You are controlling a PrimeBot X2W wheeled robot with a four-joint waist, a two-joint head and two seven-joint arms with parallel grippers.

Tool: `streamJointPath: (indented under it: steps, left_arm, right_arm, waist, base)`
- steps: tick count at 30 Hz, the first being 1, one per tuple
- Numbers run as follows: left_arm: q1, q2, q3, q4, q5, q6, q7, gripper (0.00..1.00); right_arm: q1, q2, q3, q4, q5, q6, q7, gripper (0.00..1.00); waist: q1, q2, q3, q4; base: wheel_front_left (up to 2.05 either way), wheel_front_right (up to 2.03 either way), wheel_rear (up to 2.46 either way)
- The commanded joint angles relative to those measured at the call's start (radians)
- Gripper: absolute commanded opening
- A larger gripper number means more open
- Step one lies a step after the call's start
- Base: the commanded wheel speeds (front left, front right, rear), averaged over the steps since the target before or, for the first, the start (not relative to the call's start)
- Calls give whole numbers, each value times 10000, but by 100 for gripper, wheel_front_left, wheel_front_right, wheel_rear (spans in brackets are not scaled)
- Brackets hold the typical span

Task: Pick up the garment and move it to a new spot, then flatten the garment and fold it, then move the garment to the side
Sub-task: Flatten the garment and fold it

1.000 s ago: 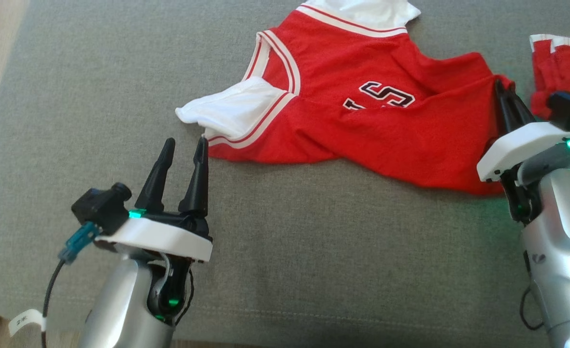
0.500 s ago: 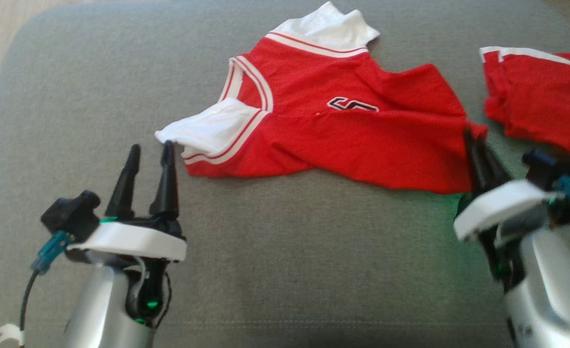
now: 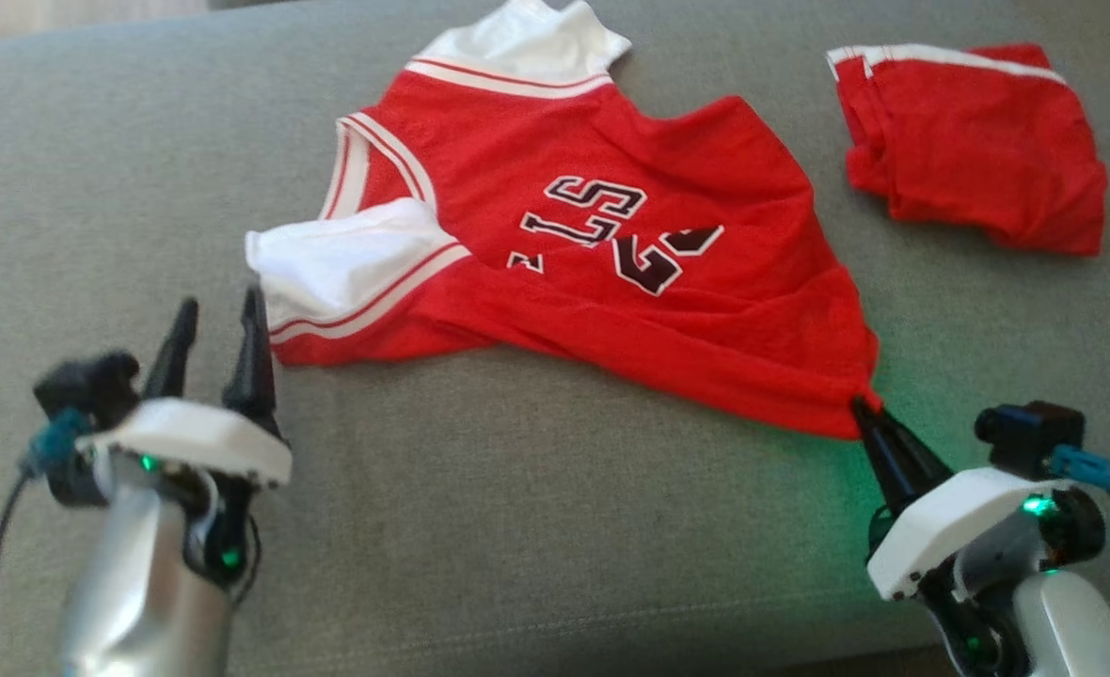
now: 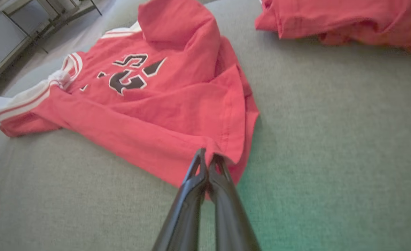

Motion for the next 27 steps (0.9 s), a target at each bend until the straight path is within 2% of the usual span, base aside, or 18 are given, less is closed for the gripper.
streamJointPath:
  steps: [1, 8, 23, 27]
  left_arm:
    - [-584, 351, 220, -182, -58, -53, -18, 100]
    - [-1475, 857, -210, 509, -285, -126, 221, 100]
    - [-3687, 1519, -825, 2380, -61, -122, 1051, 100]
    - [-4145, 1645, -969, 2951, 126, 140, 1422, 100]
  right_arm:
    - [19, -121, 224, -334, -28, -9, 68, 0]
    - [304, -175, 362, -33, 68, -9, 709, 0]
    - [-542, 59, 667, 61, -215, -9, 162, 0]
    - [-641, 79, 736, 79, -258, -9, 75, 0]
  waist:
    - [0, 0, 251, -194]
    - [0, 0, 696, -448]
    - [0, 0, 1620, -791]
    - [0, 0, 1732, -848]
  base:
    - [0, 0, 0]
    - [0, 0, 0]
    - [0, 0, 0]
    - [0, 0, 0]
